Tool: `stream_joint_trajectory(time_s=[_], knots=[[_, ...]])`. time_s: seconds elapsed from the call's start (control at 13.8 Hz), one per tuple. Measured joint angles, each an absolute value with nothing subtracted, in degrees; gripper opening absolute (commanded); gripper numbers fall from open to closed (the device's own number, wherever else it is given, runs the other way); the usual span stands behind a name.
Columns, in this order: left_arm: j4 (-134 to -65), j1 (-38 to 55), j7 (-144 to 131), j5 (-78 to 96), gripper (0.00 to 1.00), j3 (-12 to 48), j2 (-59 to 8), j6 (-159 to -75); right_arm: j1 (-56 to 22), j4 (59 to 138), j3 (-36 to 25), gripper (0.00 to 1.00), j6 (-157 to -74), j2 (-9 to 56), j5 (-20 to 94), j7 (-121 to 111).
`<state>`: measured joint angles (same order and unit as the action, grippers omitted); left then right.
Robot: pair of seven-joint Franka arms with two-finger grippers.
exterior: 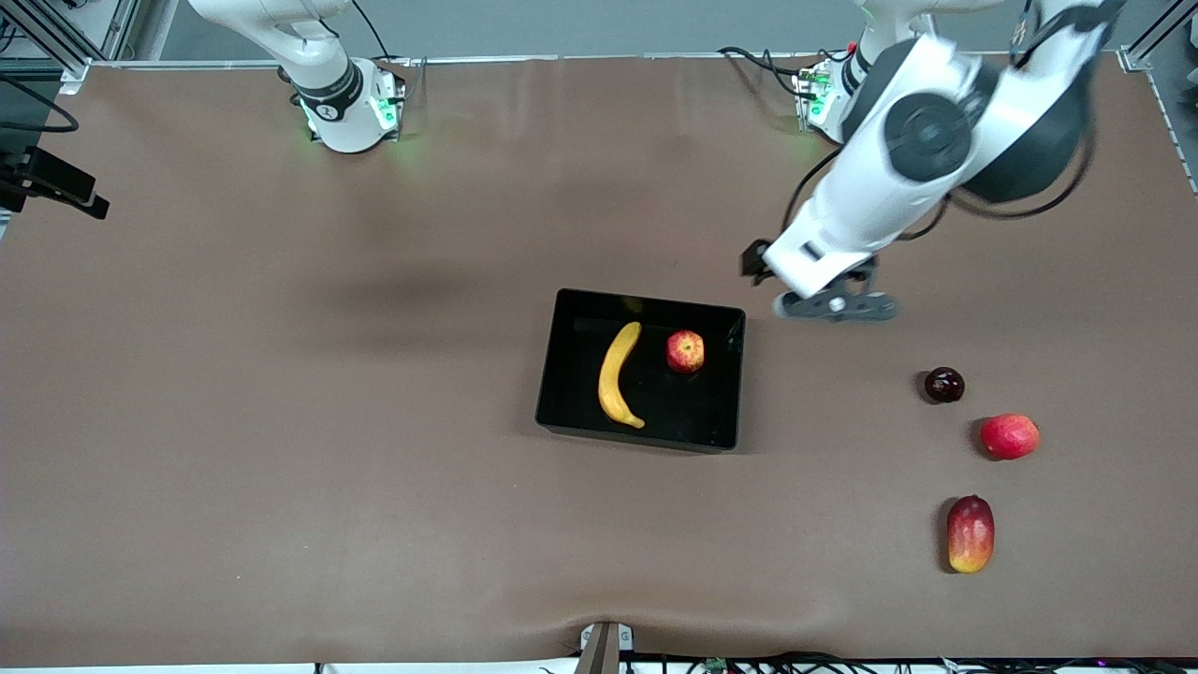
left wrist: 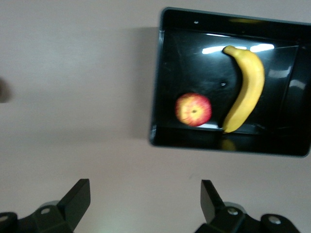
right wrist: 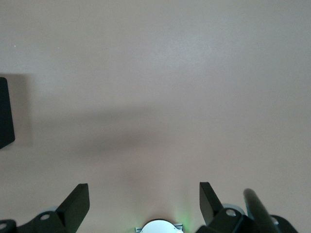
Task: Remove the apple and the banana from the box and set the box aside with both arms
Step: 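Reach the left gripper into the black tray toward the red apple, then grasp the apple with the left gripper and carry it beside the plum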
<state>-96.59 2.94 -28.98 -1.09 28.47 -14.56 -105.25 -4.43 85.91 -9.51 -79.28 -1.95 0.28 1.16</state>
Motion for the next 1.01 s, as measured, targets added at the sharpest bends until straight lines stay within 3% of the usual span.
stream_joint_trajectory(time_s=[0.36, 1.01], knots=[[-96.7, 9.0, -40.0, -5.2, 1.00, 28.5, -25.9, -117.8, -4.5, 85.9, -10.0, 1.00, -79.3, -1.9, 0.3, 1.2], [-96.5, 10.9, -53.9, -21.3, 1.00, 28.4, -39.8, -127.1, -5.7, 85.9, -11.2, 1.00, -79.3, -1.9, 0.3, 1.2]])
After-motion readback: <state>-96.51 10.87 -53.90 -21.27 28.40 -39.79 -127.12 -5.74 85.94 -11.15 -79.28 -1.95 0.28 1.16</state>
